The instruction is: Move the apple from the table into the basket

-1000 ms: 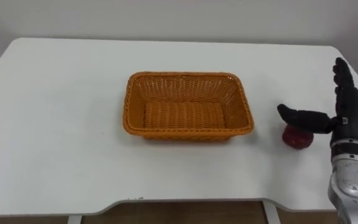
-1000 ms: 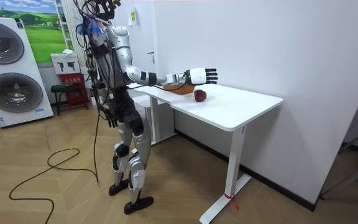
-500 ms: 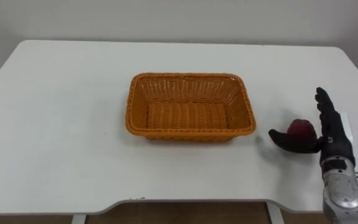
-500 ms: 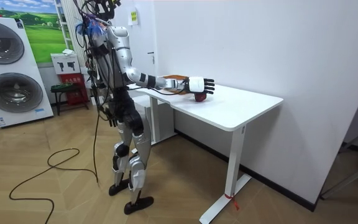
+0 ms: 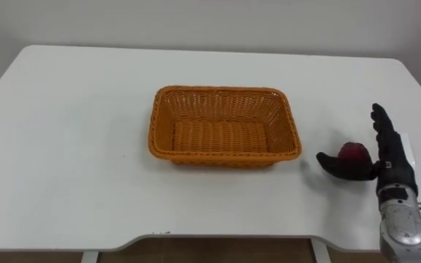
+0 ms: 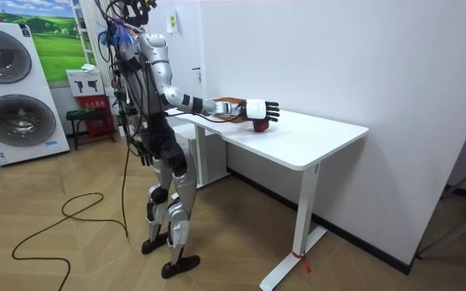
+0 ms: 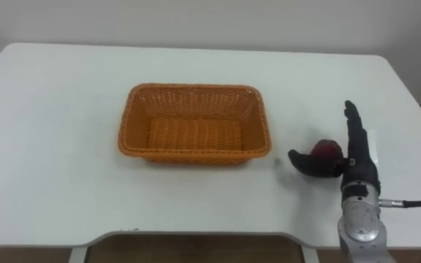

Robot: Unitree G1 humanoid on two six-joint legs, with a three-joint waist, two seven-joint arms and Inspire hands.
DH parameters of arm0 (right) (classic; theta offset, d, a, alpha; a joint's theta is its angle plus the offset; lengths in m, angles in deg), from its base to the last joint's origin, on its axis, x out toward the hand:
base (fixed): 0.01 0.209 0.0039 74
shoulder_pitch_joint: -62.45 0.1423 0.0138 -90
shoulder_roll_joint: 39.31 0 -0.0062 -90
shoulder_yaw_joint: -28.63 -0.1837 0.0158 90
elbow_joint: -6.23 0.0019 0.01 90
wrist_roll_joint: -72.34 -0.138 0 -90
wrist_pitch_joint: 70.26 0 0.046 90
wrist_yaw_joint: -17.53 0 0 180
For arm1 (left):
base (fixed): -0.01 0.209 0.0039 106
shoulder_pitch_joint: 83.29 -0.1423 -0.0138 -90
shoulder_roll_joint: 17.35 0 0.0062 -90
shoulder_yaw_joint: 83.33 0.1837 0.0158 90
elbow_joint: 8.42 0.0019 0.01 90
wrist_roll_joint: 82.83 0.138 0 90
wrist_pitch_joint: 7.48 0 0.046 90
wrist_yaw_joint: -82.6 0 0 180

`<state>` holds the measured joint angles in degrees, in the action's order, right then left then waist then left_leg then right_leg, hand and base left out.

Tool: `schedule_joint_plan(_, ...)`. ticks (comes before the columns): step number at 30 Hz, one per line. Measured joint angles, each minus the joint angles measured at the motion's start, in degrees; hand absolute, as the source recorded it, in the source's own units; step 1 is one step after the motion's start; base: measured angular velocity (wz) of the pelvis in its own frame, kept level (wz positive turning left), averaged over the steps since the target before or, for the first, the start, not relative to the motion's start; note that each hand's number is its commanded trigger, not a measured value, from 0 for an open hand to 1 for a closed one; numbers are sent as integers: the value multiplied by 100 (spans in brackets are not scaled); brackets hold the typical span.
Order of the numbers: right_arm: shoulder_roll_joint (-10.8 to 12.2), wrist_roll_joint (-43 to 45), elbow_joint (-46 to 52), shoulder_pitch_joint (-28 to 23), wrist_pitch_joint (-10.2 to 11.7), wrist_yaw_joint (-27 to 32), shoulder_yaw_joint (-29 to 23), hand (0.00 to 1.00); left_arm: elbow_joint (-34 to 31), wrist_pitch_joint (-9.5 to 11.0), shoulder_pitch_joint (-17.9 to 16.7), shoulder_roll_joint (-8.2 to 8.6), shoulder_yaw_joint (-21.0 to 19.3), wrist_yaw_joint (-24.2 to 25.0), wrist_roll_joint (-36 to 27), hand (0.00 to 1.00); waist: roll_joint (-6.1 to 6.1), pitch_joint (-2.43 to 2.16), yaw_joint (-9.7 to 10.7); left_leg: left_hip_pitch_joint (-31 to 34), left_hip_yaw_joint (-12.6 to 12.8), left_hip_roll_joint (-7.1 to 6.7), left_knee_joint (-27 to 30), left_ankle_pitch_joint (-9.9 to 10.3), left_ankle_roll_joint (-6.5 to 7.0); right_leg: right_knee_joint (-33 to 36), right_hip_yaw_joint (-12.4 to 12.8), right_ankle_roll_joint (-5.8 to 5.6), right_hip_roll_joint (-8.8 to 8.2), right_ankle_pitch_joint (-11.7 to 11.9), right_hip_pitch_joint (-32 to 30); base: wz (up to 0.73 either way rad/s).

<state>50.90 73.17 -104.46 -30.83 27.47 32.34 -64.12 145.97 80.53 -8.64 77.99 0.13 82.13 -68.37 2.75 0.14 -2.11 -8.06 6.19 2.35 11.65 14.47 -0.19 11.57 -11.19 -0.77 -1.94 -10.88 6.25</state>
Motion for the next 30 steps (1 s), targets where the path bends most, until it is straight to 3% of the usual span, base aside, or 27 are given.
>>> schedule_joint_plan(15, 0, 0, -337, -6, -9, -2, 152, 0, -2, 3, 5, -4, 2, -6, 0, 0, -1, -3, 7, -38, 3, -1, 7, 0, 0, 0, 2, 1, -1, -1, 31, 0)
schedule_joint_plan(16, 0, 0, -337, -6, -9, -2, 152, 47, -2, 4, 2, -4, 2, -6, -1, 0, -1, -3, 5, -39, 2, -1, 7, 0, 0, -1, 3, 0, -1, -1, 31, 0)
schedule_joint_plan(17, 0, 0, -337, -6, -9, -2, 152, 47, -2, 4, 1, -4, 3, -6, -1, 0, -3, -3, 4, -41, 1, -1, 6, 0, 0, -2, 3, 0, -1, -1, 31, 0)
schedule_joint_plan(18, 0, 0, -337, -6, -8, -2, 152, 100, -2, 3, 0, -4, 3, -5, -2, 0, -3, -2, 5, -42, 1, -1, 5, 0, 0, -2, 4, 0, -1, -1, 31, 0)
schedule_joint_plan(30, -5, 34, -480, -6, 0, 1, 155, 100, -1, 4, -3, -4, 7, -2, -4, 0, -8, 0, 1, -61, 0, -1, 5, 0, 0, -3, 3, 0, -1, 0, 52, 0)
